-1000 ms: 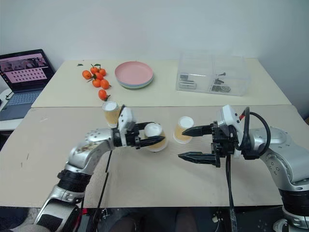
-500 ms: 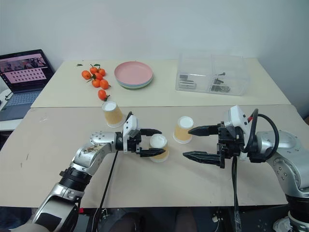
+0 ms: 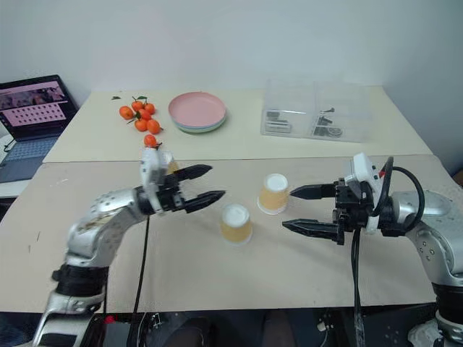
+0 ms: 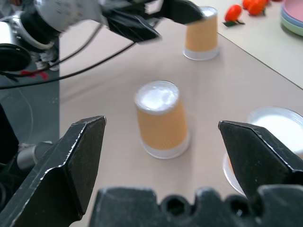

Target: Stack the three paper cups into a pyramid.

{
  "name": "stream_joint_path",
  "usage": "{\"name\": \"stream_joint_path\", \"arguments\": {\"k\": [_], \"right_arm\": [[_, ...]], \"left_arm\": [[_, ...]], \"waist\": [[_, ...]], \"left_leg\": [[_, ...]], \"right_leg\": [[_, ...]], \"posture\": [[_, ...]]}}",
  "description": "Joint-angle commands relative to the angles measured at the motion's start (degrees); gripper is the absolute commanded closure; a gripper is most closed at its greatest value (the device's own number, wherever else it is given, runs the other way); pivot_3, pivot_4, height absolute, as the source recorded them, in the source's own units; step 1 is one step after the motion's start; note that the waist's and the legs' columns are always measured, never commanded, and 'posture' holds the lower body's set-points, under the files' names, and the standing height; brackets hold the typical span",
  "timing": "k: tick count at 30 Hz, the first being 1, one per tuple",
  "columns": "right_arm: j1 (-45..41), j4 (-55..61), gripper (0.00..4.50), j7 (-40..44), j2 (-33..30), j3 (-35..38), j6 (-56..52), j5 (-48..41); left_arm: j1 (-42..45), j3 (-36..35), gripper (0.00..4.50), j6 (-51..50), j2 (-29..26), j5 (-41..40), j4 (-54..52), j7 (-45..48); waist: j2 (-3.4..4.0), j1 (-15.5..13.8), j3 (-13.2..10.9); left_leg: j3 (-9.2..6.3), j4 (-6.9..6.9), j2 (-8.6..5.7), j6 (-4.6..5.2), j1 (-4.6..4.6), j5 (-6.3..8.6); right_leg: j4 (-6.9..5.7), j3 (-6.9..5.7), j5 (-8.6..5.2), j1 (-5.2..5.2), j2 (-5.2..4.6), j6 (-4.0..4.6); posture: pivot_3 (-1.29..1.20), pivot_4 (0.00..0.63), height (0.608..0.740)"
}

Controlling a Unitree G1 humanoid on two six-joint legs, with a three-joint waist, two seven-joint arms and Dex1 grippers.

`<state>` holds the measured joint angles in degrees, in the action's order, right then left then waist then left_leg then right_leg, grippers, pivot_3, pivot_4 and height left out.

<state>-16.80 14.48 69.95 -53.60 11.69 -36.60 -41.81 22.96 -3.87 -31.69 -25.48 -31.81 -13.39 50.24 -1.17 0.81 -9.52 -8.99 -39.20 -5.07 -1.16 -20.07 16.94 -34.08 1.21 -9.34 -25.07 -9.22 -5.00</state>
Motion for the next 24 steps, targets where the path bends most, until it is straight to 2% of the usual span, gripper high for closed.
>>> {"name": "stream_joint_path", "arguments": {"k": [1,4,10,14,16,24], "right_arm": [[-2.1,-1.8,0.0,1.1,-0.3,0.3,2.2,0.8],[-3.2,-3.1,0.0,1.4,0.1,-0.2,2.7,1.4],[-2.9,-2.6,0.0,1.4,0.9,-0.9,2.9,1.4],[-3.2,-2.5,0.0,1.4,1.5,-1.2,2.7,1.3],[-3.6,-2.5,0.0,1.3,1.7,-1.2,2.5,1.2],[-3.4,-1.9,0.0,1.2,1.8,-0.3,2.3,1.1]], "left_arm": [[-2.3,-3.7,0.11,-2.3,-1.3,-2.7,-5.2,-3.5],[-5.1,-6.6,0.11,-2.2,-1.6,-2.5,-5.3,-7.1],[-8.5,-9.9,0.11,0.9,-0.4,8.4,1.2,-23.4],[-8.8,-10.3,0.11,1.5,2.7,13.1,3.2,-32.2],[-8.6,-9.7,0.11,2.5,3.4,14.9,4.7,-33.9],[-4.3,-7.0,0.11,6.4,3.3,15.0,10.6,-29.3]], "waist": [[0.0,-0.1,0.0],[0.0,-0.2,0.0],[0.0,-0.3,0.0],[0.0,-0.7,0.0],[0.0,-0.9,0.0],[0.0,-1.3,0.0]], "left_leg": [[0.0,0.0,0.0,0.0,0.01,0.0],[0.0,0.0,-0.01,-0.01,0.01,-0.01],[0.0,0.0,0.0,-0.02,0.01,-0.01],[0.0,0.0,-0.02,-0.02,0.0,-0.01],[0.0,0.0,-0.01,-0.03,-0.01,-0.01],[0.0,0.0,-0.02,-0.04,-0.02,-0.02]], "right_leg": [[0.0,0.0,0.0,0.01,0.0,0.0],[0.01,0.0,0.01,0.02,-0.01,0.01],[0.02,0.01,0.01,0.01,0.0,0.02],[0.03,0.01,0.02,0.02,-0.01,0.02],[0.03,0.01,0.02,0.01,-0.01,0.02],[0.01,-0.01,0.03,0.0,-0.01,0.02]], "posture": [[0.0,0.15,0.728],[0.0,0.15,0.728],[0.0,0.15,0.728],[0.0,0.15,0.728],[0.0,0.15,0.728],[0.0,0.15,0.728]]}}
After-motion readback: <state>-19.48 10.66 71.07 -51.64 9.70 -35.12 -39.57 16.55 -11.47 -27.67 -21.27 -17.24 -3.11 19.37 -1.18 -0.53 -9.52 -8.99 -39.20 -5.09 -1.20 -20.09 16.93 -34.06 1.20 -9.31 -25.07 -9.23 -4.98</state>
